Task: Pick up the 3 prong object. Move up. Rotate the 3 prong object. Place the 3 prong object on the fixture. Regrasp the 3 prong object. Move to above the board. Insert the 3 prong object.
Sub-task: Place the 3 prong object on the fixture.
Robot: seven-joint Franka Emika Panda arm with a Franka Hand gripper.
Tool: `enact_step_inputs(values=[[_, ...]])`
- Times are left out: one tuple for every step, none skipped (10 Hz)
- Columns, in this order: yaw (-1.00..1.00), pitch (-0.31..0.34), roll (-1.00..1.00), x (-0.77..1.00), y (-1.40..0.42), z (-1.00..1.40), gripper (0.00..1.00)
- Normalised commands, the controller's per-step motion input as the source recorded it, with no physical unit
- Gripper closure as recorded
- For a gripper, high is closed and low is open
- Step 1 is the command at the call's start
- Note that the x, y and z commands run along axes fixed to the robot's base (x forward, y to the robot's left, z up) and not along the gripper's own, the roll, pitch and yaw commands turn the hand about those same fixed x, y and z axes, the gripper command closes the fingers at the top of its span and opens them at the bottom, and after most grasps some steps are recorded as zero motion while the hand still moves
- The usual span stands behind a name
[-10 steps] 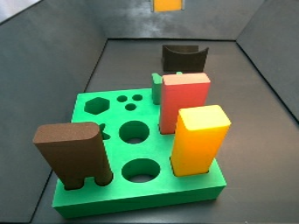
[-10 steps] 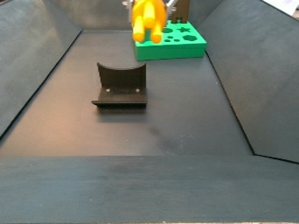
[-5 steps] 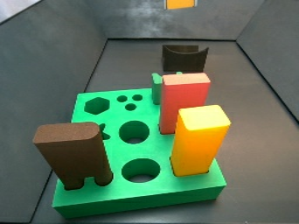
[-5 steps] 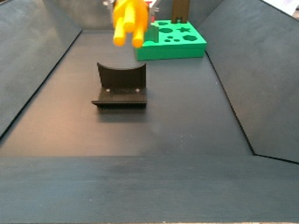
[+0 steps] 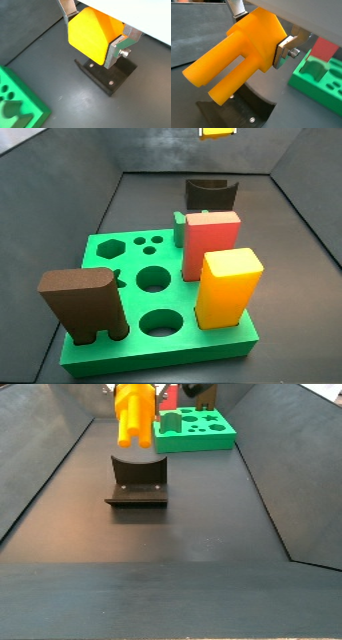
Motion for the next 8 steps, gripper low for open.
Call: enact_step_inputs(values=[[-0.09,0.159,-1.0,0.05,0.05,0.0,1.0],[-0.12,0.151,-0.91,0.06,0.04,-0.01,1.0],[-0.13,0.141,-0.79,0.08,0.04,-0.02,1.0],[-0.13,0.106,-0.5,0.08,0.05,-0.01,1.0],[-0.13,0.088,-0.38,0.08,0.05,-0.01,1.0],[-0.12,0.054,-0.21,0.07,0.02,0.0,1.0],[-0.08,0.191,-1.0,0.12,0.13,-1.0,1.0],[-0.1,0.182,-1.0,0.13,0.14,-1.0,1.0]])
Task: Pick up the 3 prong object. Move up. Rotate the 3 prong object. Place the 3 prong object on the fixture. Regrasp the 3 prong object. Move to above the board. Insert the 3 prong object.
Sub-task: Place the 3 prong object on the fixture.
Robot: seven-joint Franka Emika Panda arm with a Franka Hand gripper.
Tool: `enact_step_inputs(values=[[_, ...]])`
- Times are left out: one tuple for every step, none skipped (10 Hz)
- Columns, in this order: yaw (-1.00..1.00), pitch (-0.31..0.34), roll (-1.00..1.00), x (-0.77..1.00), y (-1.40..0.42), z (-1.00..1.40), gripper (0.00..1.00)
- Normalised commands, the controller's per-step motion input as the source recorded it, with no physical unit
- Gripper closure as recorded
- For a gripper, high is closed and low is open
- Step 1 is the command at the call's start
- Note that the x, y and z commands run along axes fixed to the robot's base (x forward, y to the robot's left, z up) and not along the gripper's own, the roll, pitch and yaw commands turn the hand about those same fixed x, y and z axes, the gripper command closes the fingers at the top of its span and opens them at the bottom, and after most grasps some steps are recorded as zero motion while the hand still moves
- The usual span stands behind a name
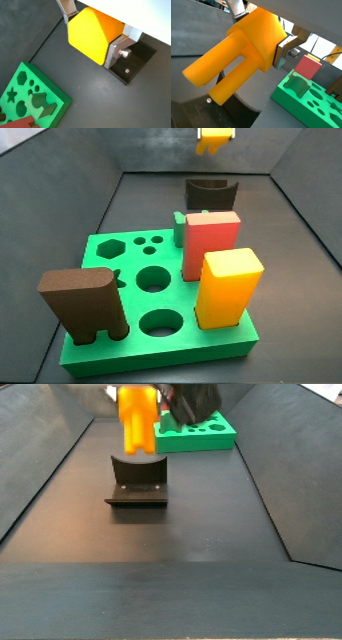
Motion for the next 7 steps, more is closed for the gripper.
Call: enact_step_inputs(values=[[-0.13,0.207,-0.95,0.15,0.14,-1.0,1.0],[-0.15,0.192,-0.8,0.16,0.14,-1.0,1.0],[-0.17,0.143,-0.57,0.16,0.14,-1.0,1.0],[-0.19,0.105,-0.4,0.17,0.14,-1.0,1.0],[-0.18,0.063,-0.24,0.18,0.13,-1.0,1.0],[-0.18,0.04,-0.2,0.18,0.14,-1.0,1.0],[-0.16,0.007,-0.17,0.15,0.11,-0.75,1.0]])
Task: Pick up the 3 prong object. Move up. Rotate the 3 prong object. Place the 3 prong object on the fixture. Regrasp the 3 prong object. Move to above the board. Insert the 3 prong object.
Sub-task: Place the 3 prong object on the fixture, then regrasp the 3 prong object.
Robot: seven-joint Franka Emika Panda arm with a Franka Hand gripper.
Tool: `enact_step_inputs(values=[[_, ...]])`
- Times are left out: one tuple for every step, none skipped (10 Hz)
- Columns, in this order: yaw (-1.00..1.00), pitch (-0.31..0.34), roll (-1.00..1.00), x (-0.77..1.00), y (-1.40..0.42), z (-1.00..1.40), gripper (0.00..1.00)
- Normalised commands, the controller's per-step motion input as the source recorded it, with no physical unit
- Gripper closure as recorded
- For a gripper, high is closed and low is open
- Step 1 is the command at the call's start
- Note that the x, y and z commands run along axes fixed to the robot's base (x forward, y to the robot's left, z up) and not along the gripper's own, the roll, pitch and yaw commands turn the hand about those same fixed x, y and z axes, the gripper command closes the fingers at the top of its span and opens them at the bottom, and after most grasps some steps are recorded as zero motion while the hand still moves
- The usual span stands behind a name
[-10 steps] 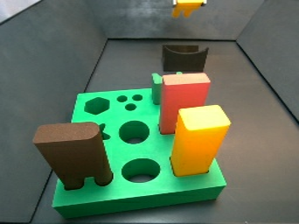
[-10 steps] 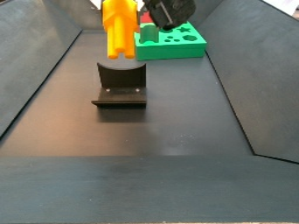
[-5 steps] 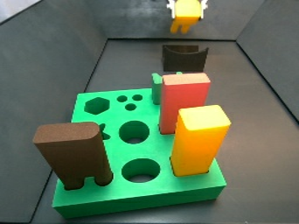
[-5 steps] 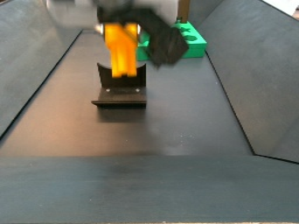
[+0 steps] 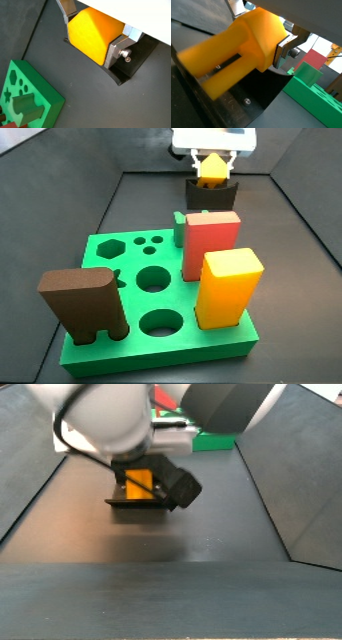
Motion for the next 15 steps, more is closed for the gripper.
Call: enact_step_inputs(values=[[-0.13,-0.026,-0.12,0.11,0.14,-0.58,1.0],[-0.11,-0.039,-0.11,0.08,0.15,-0.56,1.0],[-0.09,-0.039,-0.11,0.08,0.15,-0.56,1.0],[-0.07,-0.039,-0.11,0.08,0.15,-0.56,1.0],[-0.06,-0.039,-0.11,0.08,0.15,-0.56,1.0],[-0.06,-0.038,-0.11,0.08,0.15,-0.56,1.0],[0.0,0.0,0.0,0.0,-0.5,-0.17,1.0],[0.0,0.0,0.0,0.0,0.0,0.0,0.0],[0.03,0.031,0.02,0.0,0.0,1.0,0.0],[0.03,0.031,0.03,0.0,0.0,1.0,0.0],[0.03,0.043,0.04,-0.02,0.0,1.0,0.0],[0.02,0.053,0.05,-0.02,0.0,1.0,0.0],[0.01,0.061,0.05,-0.03,0.0,1.0,0.0],[0.0,0.074,0.05,-0.03,0.01,0.86,0.0],[-0.01,0.083,0.05,-0.03,0.0,0.67,0.0]])
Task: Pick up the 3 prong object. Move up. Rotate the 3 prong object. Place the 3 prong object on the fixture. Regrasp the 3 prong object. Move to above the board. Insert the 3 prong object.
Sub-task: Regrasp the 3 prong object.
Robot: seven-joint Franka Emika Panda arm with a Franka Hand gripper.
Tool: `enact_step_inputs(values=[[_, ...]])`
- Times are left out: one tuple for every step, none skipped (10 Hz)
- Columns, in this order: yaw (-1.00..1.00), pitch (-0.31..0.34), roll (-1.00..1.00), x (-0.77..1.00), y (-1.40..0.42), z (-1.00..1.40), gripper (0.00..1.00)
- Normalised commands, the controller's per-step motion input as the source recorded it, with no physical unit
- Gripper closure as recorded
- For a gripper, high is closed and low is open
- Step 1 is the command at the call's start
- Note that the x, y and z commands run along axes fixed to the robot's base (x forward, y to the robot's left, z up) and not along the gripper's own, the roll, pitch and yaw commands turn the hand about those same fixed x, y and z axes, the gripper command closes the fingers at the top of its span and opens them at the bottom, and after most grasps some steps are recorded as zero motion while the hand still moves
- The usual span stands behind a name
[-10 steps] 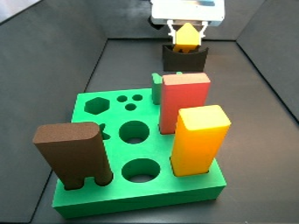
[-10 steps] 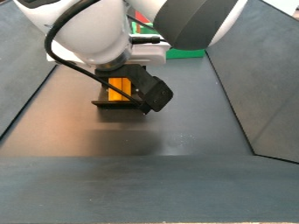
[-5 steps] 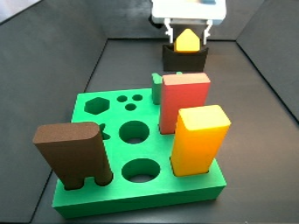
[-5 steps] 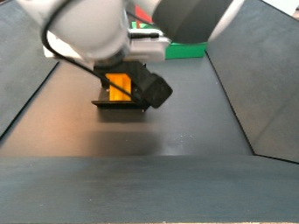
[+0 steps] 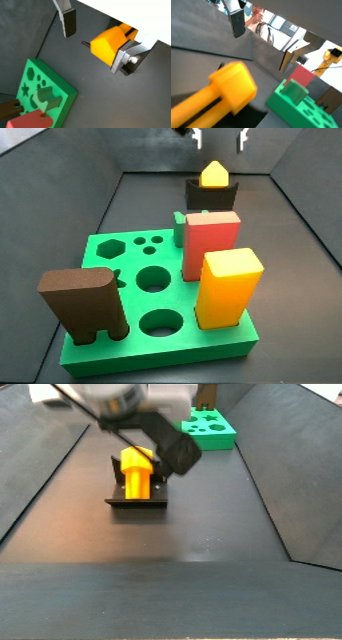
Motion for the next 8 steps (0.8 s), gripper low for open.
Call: enact_step_inputs(values=[[-0.02,0.084,0.05,-0.02,0.0,0.41,0.0],[-0.03,0.08,0.05,-0.02,0.0,0.28,0.0],[0.02,0.067,1.0,-0.12,-0.74,0.57,0.0],[0.02,0.062,1.0,-0.11,-0.69,0.51,0.0],[0.02,0.052,1.0,-0.12,-0.56,0.39,0.0],[0.01,0.043,1.0,-0.12,-0.4,0.21,0.0],[0.01,0.039,1.0,-0.07,-0.18,0.06,0.0],[0.01,0.041,1.0,-0.04,-0.06,0.03,0.0]])
